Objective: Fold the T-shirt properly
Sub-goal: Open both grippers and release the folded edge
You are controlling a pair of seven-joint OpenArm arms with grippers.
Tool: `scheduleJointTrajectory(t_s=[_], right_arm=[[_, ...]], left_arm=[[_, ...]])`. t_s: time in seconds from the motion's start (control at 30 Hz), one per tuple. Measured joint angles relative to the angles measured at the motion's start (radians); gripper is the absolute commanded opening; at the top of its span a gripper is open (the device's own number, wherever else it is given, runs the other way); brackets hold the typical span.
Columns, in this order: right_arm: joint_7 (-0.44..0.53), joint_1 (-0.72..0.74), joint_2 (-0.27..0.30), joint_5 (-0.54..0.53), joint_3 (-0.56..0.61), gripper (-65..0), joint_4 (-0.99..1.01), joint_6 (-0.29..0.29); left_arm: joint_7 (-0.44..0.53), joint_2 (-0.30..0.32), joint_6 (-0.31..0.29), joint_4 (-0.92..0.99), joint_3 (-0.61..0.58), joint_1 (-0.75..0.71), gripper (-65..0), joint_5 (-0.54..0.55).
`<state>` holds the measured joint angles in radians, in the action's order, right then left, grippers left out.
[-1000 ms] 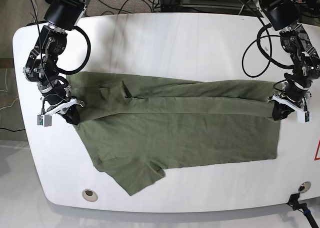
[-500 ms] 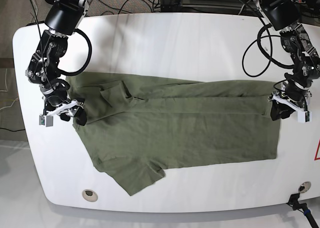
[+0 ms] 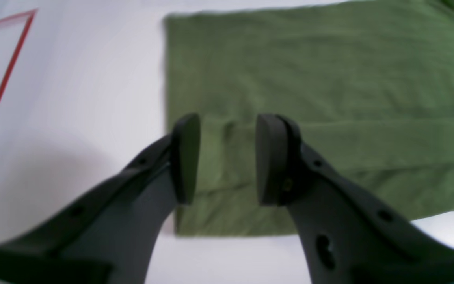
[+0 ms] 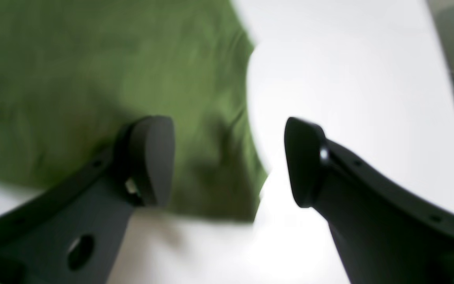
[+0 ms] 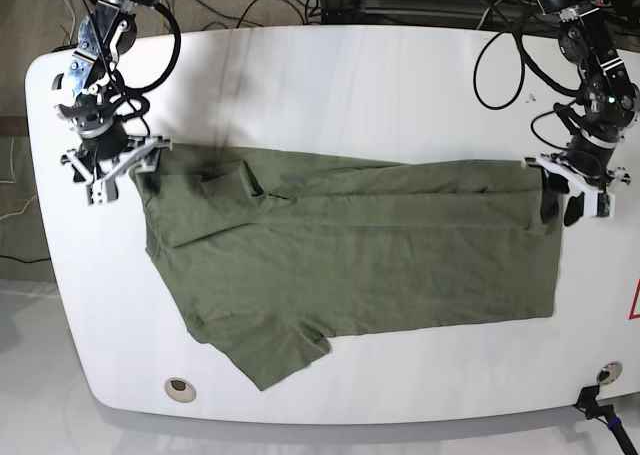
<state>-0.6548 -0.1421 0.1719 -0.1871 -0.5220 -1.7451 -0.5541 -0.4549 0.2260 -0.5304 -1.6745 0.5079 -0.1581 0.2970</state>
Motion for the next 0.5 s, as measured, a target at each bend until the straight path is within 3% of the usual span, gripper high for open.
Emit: scheduleJointTrajectory(t_s=[0.07,0.17,0.33,0.5], right_arm=[[0.031,-0.048,0.000,0.009,0.001,-23.1,-0.015,-0.007],[0.157,-0.110,0.000,0.026,0.000,-23.1,0.008,-0.004],[0.216,-0.135,0.000,0.041,0.000,-23.1,0.111,-0.001],[0.284,-0.121,0.004,0.032,0.000,-23.1,0.211,-0.001]], left_arm=[[0.082,0.001,-0.002,-0.003,-0.018,-0.044,-42.8,-0.040],[0.177,-0.023,0.012,0.005,-0.029,-0.105,-42.8,-0.109],[0.312,-0.069,0.002,0.019,-0.032,-0.119,-42.8,-0.219],[0.328,-0.069,0.006,0.023,-0.029,-0.157,-42.8,-0.238]])
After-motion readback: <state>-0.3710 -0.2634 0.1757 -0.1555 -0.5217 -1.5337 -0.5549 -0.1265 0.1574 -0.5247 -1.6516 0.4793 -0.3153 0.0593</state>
